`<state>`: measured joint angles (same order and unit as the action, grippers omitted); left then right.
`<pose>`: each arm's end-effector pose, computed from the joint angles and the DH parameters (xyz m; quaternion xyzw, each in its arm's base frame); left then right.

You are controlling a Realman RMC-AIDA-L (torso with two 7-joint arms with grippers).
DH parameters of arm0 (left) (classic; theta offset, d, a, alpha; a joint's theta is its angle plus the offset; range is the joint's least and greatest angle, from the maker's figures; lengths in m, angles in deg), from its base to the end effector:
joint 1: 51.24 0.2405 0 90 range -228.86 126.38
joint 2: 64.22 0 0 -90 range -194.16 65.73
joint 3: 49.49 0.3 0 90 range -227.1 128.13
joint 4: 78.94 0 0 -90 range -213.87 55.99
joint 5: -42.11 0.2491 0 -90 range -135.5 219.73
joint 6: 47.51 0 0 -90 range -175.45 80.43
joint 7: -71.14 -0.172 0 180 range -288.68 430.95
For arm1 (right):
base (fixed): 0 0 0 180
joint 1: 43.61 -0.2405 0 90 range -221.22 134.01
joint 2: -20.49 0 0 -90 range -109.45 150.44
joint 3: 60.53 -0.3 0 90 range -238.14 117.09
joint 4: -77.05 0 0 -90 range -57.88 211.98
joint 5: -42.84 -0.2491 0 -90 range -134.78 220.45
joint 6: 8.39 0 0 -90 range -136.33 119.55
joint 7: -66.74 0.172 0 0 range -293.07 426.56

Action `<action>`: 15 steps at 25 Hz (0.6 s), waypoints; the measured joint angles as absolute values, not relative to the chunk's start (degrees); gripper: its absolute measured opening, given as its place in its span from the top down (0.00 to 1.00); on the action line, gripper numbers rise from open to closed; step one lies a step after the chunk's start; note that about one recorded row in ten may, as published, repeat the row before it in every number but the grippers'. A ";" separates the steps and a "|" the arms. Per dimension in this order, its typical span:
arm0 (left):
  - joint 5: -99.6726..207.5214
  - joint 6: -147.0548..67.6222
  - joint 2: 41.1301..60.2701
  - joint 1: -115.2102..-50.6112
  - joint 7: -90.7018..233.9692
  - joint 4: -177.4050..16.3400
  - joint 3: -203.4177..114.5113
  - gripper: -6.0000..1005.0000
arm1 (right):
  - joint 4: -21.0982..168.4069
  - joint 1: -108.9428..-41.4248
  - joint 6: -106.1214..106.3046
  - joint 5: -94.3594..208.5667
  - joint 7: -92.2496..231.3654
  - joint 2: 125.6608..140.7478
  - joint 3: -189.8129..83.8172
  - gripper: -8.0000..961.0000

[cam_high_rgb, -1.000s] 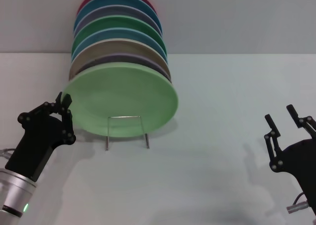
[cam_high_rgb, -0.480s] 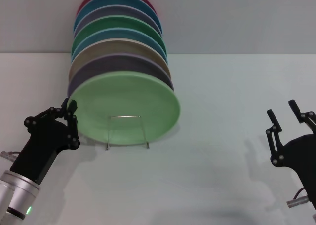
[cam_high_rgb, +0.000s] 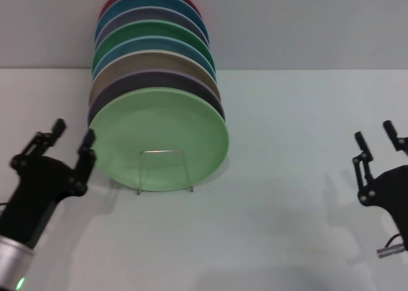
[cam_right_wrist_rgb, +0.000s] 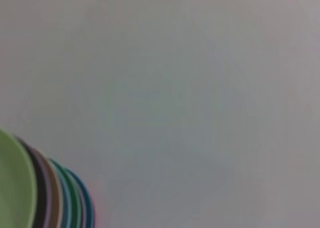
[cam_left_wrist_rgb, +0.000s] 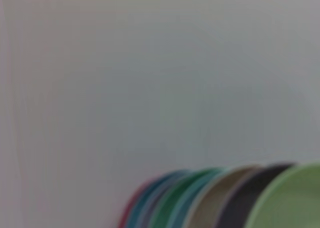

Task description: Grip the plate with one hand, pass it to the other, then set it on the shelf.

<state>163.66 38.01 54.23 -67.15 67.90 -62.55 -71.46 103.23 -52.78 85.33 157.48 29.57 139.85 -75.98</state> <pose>-0.3487 0.3026 -0.0929 -0.7386 -0.1025 -0.3538 0.5646 0.3247 0.2504 -0.1017 -0.6917 -0.0423 0.2521 0.6754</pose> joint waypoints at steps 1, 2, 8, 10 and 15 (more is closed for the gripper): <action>163.68 40.70 54.22 -65.95 68.08 -62.56 -71.39 0.71 | 103.08 -52.69 85.31 157.46 32.15 139.85 -77.82 0.64; 163.68 40.70 54.22 -65.95 68.08 -62.56 -71.39 0.68 | 103.08 -52.69 85.31 157.46 32.15 139.85 -77.82 0.64; 163.21 49.67 54.22 -61.81 75.97 -63.78 -72.20 0.51 | 98.67 -52.97 84.31 157.44 52.80 139.68 -87.82 0.62; 163.12 49.33 54.28 -62.07 78.26 -64.48 -73.04 0.49 | 97.44 -53.49 83.52 157.44 56.46 139.58 -88.88 0.60; 163.03 47.63 54.47 -62.79 80.61 -65.03 -75.76 0.30 | 87.34 -58.11 80.93 157.44 77.35 139.60 -90.81 0.57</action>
<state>163.03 47.63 54.47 -62.79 80.61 -65.03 -75.76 87.34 -58.11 80.93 157.44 77.35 139.60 -90.81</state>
